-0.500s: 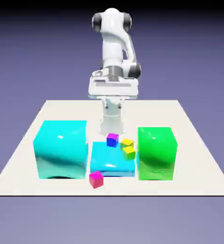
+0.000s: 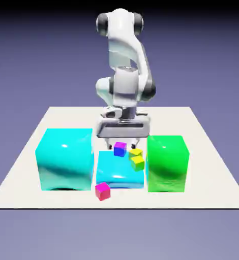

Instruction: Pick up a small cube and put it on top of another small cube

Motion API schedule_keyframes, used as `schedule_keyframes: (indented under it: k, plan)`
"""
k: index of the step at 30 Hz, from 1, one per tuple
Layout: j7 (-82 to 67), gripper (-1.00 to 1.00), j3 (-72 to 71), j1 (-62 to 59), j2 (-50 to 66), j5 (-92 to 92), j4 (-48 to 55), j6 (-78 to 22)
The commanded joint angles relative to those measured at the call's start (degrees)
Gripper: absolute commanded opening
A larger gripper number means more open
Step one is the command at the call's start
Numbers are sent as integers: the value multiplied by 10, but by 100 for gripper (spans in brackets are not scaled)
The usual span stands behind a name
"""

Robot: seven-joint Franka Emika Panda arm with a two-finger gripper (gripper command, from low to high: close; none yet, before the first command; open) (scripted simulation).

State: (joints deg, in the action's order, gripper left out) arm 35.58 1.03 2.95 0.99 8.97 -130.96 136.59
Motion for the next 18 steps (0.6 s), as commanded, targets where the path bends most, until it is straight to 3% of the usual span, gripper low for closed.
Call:
schedule_keyframes:
  k: [1, 18]
  plan:
    - [-4, 0, 1, 1, 21, 6, 19, -23]
    - [-76, 0, 11, 24, 374, 100, 334, -416]
